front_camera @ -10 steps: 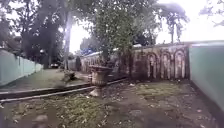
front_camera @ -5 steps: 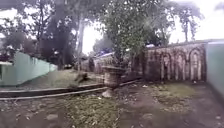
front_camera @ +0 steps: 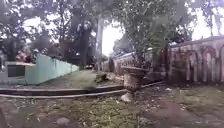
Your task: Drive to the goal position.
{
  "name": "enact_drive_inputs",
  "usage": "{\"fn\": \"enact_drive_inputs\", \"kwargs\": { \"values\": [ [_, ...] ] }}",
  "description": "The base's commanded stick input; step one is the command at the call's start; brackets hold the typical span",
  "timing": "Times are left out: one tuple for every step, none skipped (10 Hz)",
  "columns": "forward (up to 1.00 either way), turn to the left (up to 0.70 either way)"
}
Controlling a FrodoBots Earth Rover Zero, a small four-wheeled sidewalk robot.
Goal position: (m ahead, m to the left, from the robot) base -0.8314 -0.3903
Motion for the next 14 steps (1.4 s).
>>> {"fn": "enact_drive_inputs", "kwargs": {
  "values": [
    [0.45,0.27],
    [0.42,0.25],
    [0.3,0.74],
    [0.17,0.68],
    [0.09,0.36],
    [0.03,0.23],
    [0.0,0.45],
    [0.0,0.45],
    [0.0,0.45],
    [0.0,0.45],
    [0.0,0.45],
    [0.0,0.45],
    [0.0,0.45],
    [0.0,0.45]
  ]
}}
